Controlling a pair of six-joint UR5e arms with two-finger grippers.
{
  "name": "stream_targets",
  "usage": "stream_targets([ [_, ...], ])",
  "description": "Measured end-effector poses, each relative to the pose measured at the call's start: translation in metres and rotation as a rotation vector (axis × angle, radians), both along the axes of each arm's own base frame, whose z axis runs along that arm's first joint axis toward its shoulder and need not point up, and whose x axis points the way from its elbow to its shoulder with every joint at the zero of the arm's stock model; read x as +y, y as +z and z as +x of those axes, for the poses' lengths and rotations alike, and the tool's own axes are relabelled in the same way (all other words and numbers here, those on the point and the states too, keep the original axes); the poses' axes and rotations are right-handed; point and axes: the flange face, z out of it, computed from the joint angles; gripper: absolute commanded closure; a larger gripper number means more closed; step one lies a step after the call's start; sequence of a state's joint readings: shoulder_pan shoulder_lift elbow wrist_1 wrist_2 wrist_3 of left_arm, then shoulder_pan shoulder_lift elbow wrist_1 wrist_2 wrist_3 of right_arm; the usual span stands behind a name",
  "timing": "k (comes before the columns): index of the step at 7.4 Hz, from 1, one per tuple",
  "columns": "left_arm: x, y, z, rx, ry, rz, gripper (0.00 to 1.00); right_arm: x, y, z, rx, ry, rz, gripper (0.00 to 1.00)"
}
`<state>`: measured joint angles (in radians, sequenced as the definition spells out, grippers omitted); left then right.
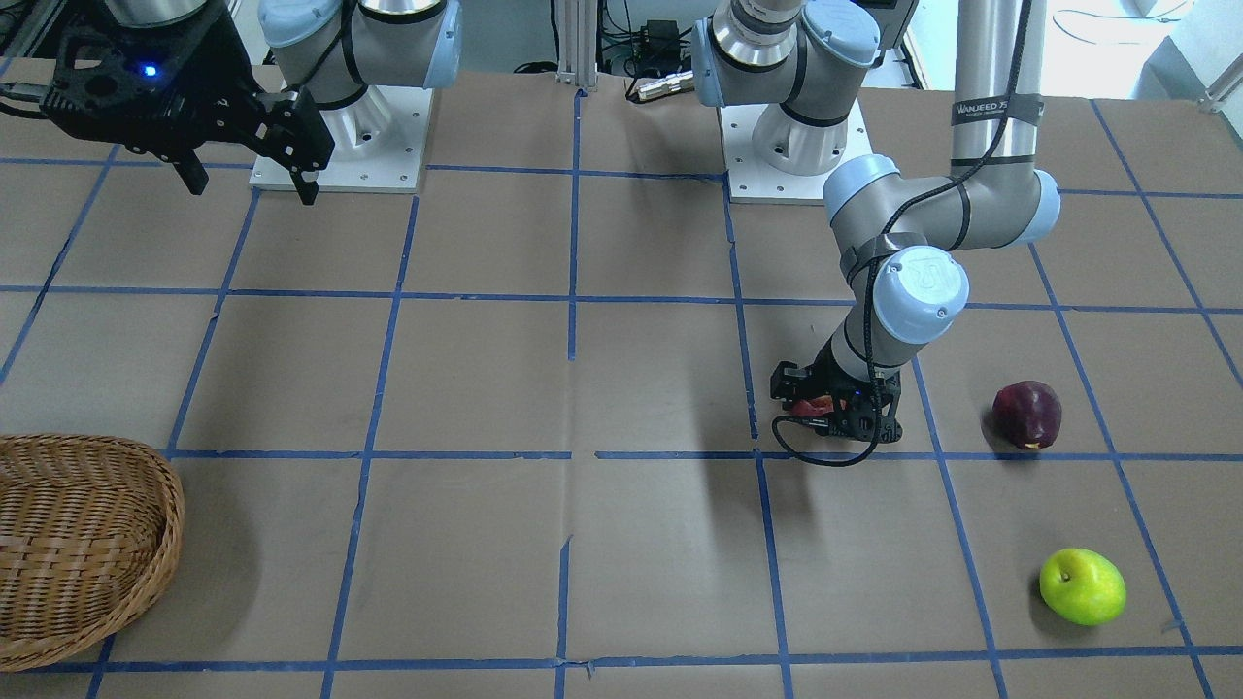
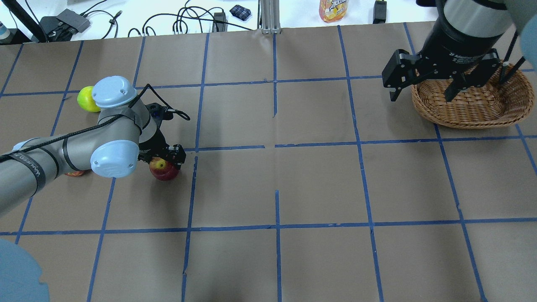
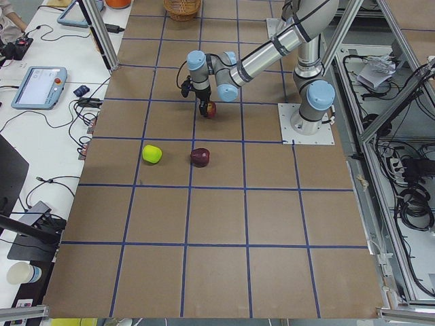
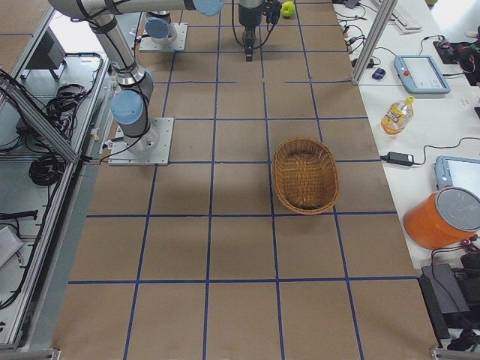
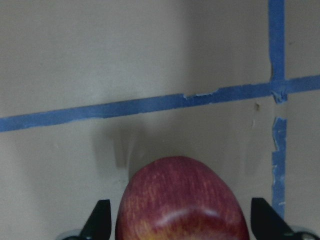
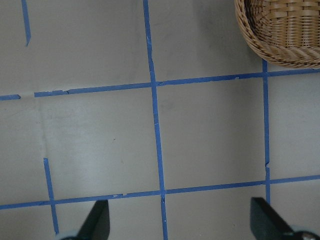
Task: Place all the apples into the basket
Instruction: 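Grasp the red-and-yellow apple with the left gripper and carry it toward the table center, then set the red-and-yellow apple down mid-table and open the left gripper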
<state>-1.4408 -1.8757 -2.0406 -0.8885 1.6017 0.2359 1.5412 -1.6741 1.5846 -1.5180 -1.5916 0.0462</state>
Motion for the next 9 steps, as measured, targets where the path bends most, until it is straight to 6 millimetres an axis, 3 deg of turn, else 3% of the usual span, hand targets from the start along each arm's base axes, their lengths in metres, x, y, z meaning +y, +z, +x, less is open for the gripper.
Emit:
stream_targets([
  [1,0.001,0.007,-0.009,0.011,0.014,-0.012,1.0,0.003,0.002,0.0,-0.001,-0.001,-0.003,0.0],
  [2,0.002,0.013,-0.034,0.049,0.054,-0.023,1.0,0.004,0.002,0.001,-0.002,0.0,-0.005,0.0],
  [5,0.001,0.039,-0.198,0.135,0.12,-0.07,1.0,0.004,0.001,0.001,-0.001,0.0,-0.004,0.0],
  [6,0.004,0.035,-0.236,0.142,0.136,-0.068,1.0,0.004,-0.001,0.0,-0.002,-0.001,-0.003,0.0],
  [7,0.01,0.025,-0.265,0.148,0.134,-0.057,0.15,0.004,-0.003,0.0,-0.001,-0.003,0.001,0.0],
  [8,0.013,0.017,-0.285,0.157,0.139,-0.062,0.0,0.004,-0.005,-0.001,0.0,-0.005,0.004,0.0],
  [9,0.014,0.013,-0.295,0.165,0.149,-0.074,0.0,0.004,-0.005,-0.001,0.001,-0.005,0.003,0.0],
])
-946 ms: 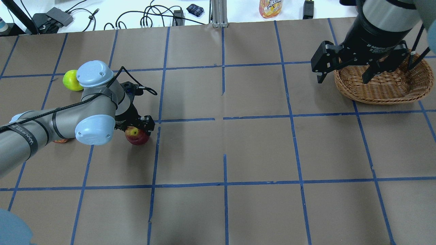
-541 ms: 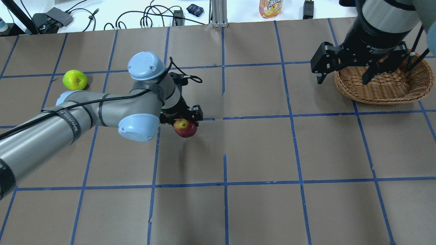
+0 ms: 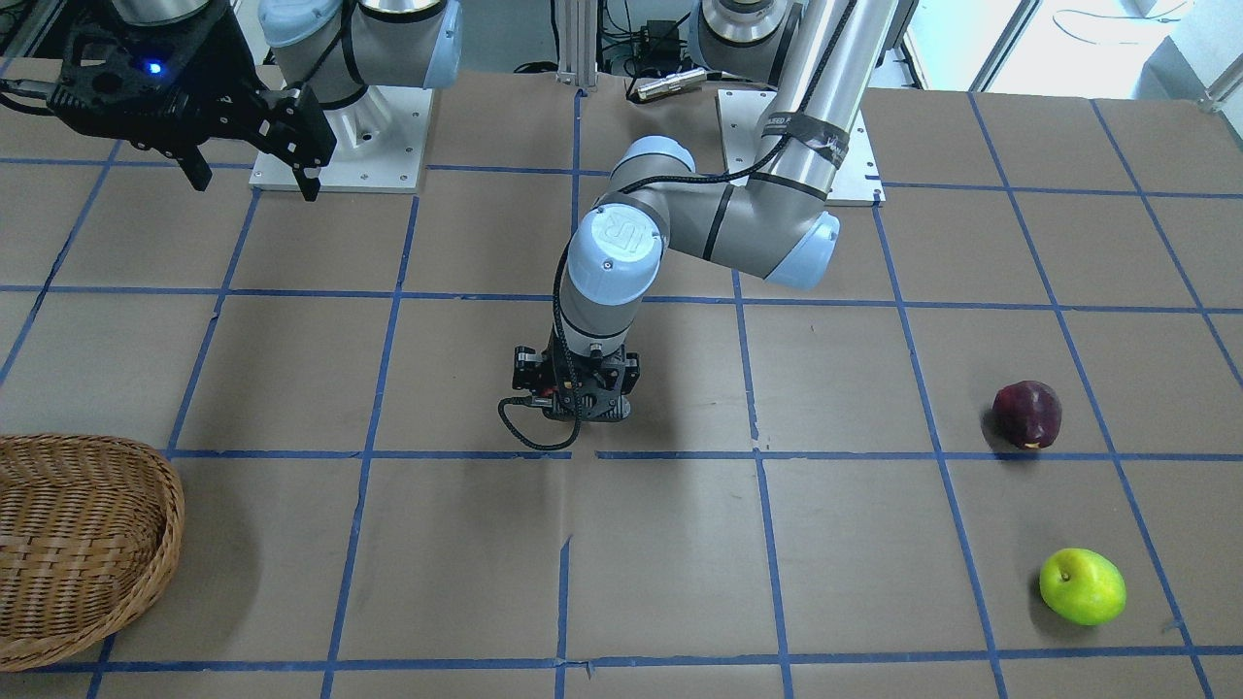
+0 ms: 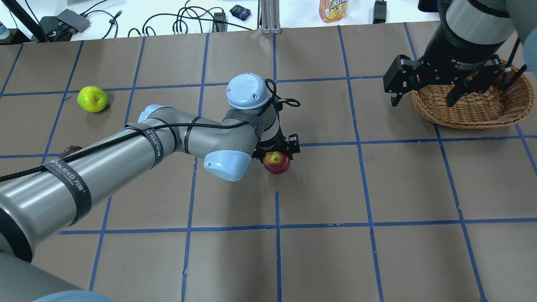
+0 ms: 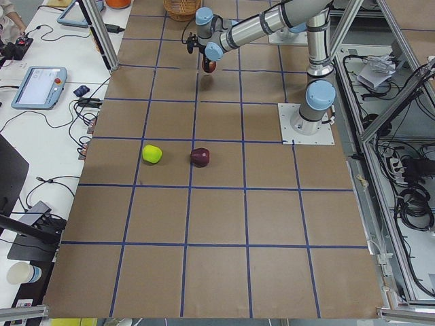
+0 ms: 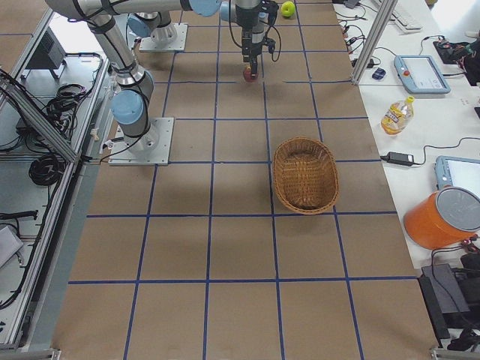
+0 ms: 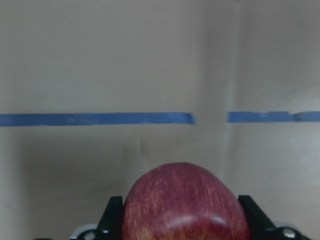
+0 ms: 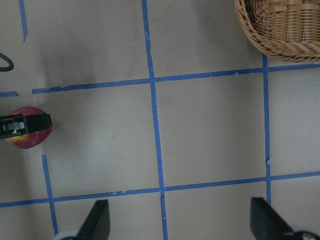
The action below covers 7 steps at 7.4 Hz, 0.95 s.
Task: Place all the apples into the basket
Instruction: 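Set the red-and-yellow apple down mid-table and open the left gripper, then reach the right gripper to the red-and-yellow apple while the left reaches the dark red apple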
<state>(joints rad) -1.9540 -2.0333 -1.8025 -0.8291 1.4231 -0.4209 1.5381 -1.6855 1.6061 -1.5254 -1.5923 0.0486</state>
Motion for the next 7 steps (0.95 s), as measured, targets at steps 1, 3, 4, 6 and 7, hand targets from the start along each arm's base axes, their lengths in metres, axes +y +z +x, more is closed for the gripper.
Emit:
stream_targets([
  [1,-0.003,0.003,-0.001,0.004,-0.002,-0.017,0.0,0.0,0.001,0.0,0.0,0.0,-0.007,0.0],
  [3,-0.024,0.032,0.033,0.001,-0.057,-0.077,0.0,-0.004,-0.005,0.001,-0.003,-0.004,0.002,0.0],
  [4,-0.035,0.05,0.061,-0.017,-0.085,-0.099,0.0,-0.008,-0.014,0.001,-0.002,-0.006,0.021,0.0],
  [6,-0.066,0.079,0.174,-0.128,-0.198,-0.107,0.0,-0.03,-0.06,0.003,-0.009,-0.034,0.087,0.0],
  [7,-0.081,0.085,0.258,-0.156,-0.233,-0.097,0.0,-0.044,-0.083,0.01,-0.021,-0.099,0.104,0.0],
])
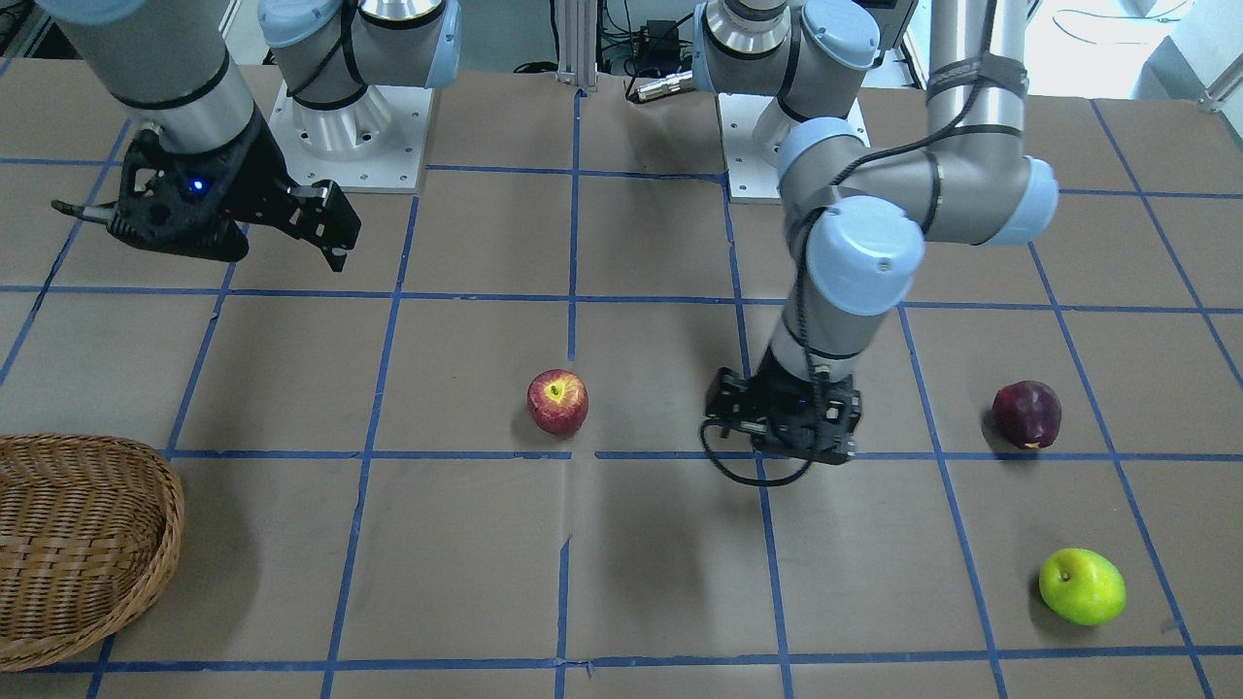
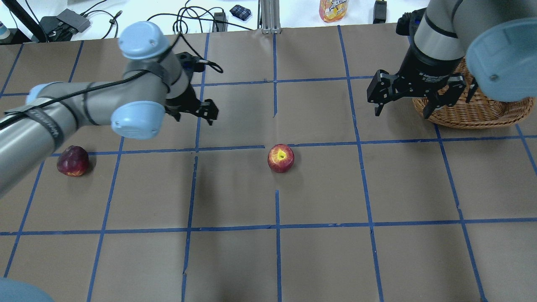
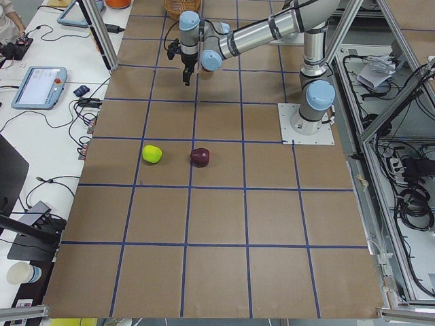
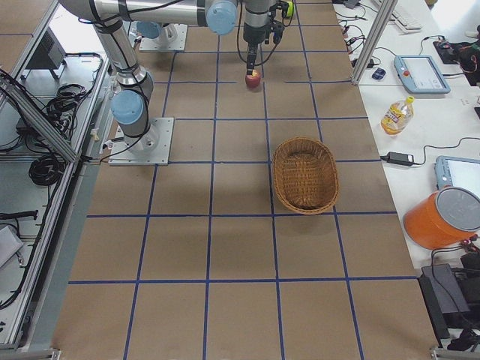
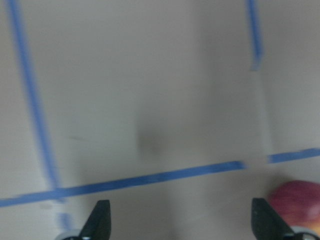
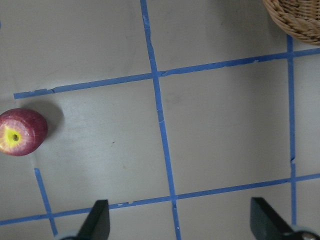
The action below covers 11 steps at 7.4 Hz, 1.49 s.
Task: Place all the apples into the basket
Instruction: 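Reach the right gripper to the red-and-yellow apple while the left reaches the dark red apple, then grasp the red-and-yellow apple with the right gripper while the left grasps the dark red apple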
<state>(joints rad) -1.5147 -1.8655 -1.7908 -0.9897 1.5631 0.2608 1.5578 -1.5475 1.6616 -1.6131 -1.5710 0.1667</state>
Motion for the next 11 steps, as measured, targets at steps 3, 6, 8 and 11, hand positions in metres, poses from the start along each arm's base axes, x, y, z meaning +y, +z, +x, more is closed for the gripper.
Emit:
stream_targets([
  [3,0.001,-0.01,0.217,-0.013,-0.022,0.03,0.0,-0.033,-0.064,0.078,-0.085,-0.151,0.012,0.0],
  [6,0.01,-0.034,0.277,-0.002,-0.017,0.058,0.0,-0.03,-0.116,0.159,-0.125,-0.165,0.062,0.0],
  [8,0.019,-0.049,0.301,0.013,0.015,0.081,0.0,-0.027,-0.152,0.189,-0.111,-0.15,0.098,0.0],
  [11,0.038,-0.077,0.321,0.052,0.131,0.134,0.0,-0.032,-0.19,0.198,-0.095,-0.144,0.141,0.0],
])
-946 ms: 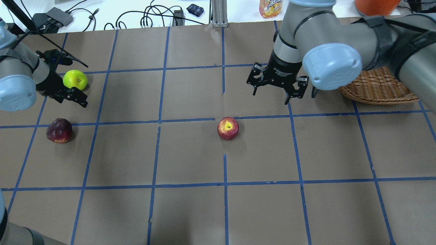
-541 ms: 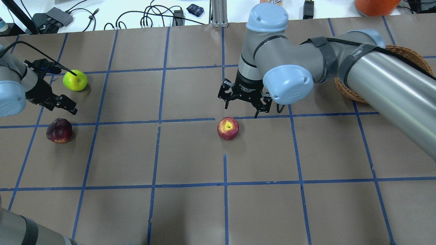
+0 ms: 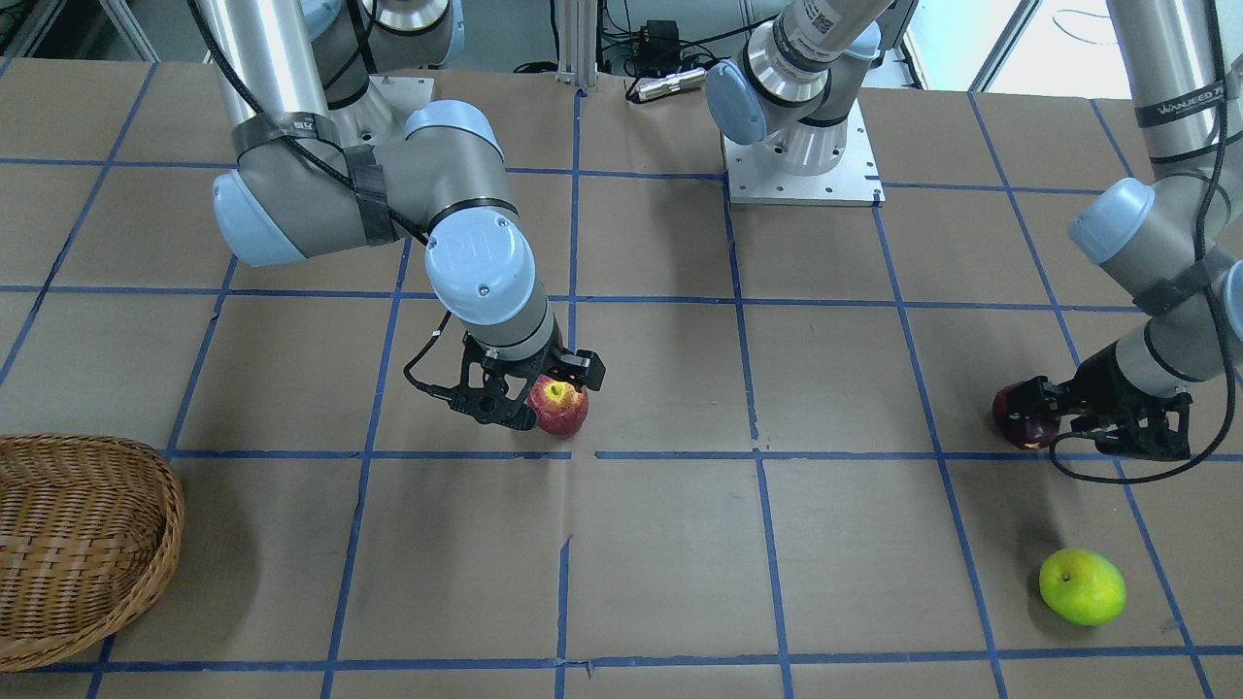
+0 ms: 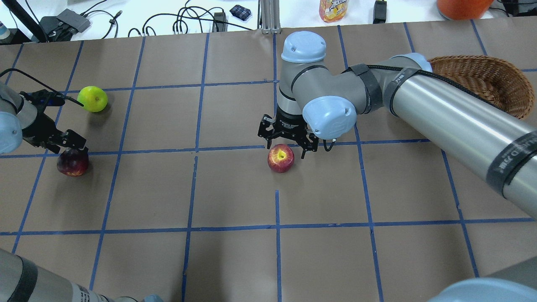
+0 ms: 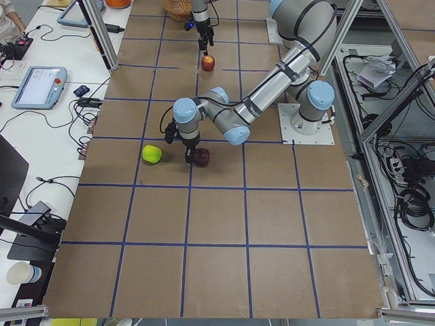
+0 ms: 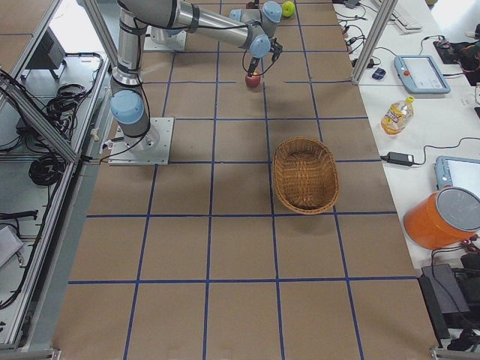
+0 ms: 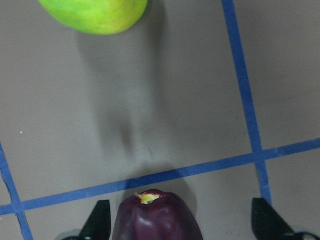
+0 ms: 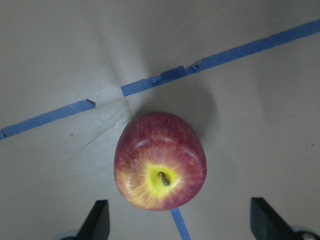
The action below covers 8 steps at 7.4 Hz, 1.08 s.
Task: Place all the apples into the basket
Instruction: 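Grasp the red-and-yellow apple with the right gripper while the left grasps the dark red apple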
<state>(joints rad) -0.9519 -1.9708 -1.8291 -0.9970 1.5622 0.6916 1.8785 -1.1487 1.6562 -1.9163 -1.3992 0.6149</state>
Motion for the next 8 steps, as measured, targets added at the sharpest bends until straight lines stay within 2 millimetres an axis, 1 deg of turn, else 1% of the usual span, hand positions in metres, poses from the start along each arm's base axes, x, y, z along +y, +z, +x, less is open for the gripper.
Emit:
stream_targets([
  [1,0.006,-0.01,-0.001,0.01,0.028,0.017,0.0,-0.004,-0.014,0.002,0.001,0.001,0.007,0.0],
  [2,0.01,-0.014,-0.002,0.016,0.041,0.027,0.03,-0.008,-0.03,0.003,0.002,0.001,0.014,0.0],
  [3,0.013,-0.017,-0.003,0.021,0.046,0.035,0.3,-0.011,-0.04,0.005,-0.007,0.0,0.017,0.0],
  [4,0.014,-0.019,-0.003,0.025,0.047,0.042,0.47,-0.012,-0.046,0.007,-0.023,-0.002,0.022,0.0],
  [5,0.015,-0.019,-0.004,0.025,0.044,0.045,0.76,-0.012,-0.051,0.009,-0.032,-0.004,0.031,0.0],
  [6,0.016,-0.016,-0.004,0.023,0.039,0.045,0.95,-0.011,-0.054,0.008,-0.031,-0.011,0.04,0.34],
  [7,0.015,-0.008,-0.006,0.016,0.032,0.042,1.0,-0.01,-0.053,0.008,-0.021,-0.032,0.045,0.98],
  [8,0.012,0.003,-0.009,0.012,0.023,0.04,1.0,-0.011,-0.05,0.007,-0.008,-0.063,0.043,1.0],
])
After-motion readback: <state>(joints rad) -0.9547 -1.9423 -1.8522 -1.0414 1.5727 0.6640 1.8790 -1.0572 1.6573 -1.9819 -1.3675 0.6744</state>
